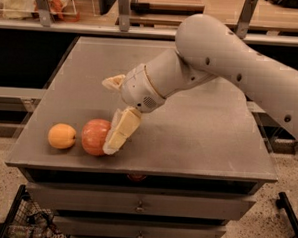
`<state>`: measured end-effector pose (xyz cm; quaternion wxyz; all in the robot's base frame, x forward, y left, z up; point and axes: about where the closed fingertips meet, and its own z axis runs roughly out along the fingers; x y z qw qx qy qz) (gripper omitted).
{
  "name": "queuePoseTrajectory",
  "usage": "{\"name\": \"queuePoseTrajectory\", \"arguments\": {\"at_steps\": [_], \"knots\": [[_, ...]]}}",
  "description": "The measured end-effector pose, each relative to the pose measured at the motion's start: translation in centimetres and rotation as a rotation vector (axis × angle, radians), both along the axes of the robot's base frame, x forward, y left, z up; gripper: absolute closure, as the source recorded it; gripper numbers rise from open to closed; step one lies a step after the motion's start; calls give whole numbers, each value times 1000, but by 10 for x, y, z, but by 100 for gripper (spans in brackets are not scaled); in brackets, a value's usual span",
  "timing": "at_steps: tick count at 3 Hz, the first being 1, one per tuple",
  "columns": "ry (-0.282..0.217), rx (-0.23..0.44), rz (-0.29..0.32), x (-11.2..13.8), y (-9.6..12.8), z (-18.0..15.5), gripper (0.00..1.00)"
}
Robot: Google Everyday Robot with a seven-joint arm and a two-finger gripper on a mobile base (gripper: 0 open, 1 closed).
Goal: Move apple near orange
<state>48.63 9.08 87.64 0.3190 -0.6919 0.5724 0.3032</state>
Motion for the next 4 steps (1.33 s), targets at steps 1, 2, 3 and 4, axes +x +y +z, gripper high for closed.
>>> {"name": "queuePoseTrajectory", "arguments": {"at_steps": [1,2,3,4], "knots": [[-22,-74,-3,1,-28,3,0],[-49,-176,-25,3,-64,0,0],[-57,-265,-62,8,-103,-6,0],[-73,-349,-117,15,-139,-5,0]]}}
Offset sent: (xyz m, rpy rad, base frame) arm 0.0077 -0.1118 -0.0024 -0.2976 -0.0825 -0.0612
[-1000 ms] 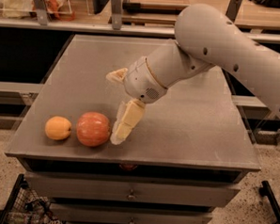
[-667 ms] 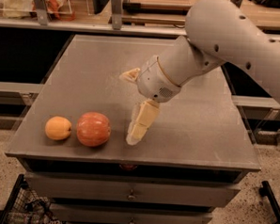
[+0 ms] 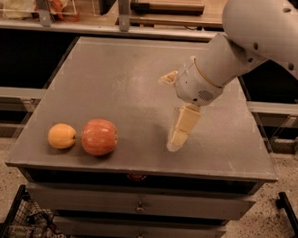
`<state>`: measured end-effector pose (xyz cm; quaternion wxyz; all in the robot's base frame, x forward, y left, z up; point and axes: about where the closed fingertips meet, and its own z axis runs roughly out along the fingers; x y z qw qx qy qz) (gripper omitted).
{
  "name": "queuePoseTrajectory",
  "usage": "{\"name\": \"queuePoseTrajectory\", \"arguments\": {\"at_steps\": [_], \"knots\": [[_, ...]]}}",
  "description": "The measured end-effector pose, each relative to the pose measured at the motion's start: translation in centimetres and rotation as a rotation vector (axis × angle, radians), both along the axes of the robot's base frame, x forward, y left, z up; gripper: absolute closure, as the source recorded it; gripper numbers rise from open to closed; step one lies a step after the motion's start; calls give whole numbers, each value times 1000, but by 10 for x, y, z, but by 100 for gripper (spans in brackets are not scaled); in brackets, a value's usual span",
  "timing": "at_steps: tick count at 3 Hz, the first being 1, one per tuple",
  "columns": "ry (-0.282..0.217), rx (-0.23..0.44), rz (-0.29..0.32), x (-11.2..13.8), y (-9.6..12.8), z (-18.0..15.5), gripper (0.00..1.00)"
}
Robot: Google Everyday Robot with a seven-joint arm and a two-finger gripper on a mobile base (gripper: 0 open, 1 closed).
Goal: Move apple near orange
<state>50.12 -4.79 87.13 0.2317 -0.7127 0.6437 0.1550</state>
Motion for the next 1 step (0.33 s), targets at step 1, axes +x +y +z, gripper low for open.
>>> {"name": "queuePoseTrajectory", "arguments": {"at_steps": [1], "knots": [[-3,-12,-7,1,-5,-1,0]]}}
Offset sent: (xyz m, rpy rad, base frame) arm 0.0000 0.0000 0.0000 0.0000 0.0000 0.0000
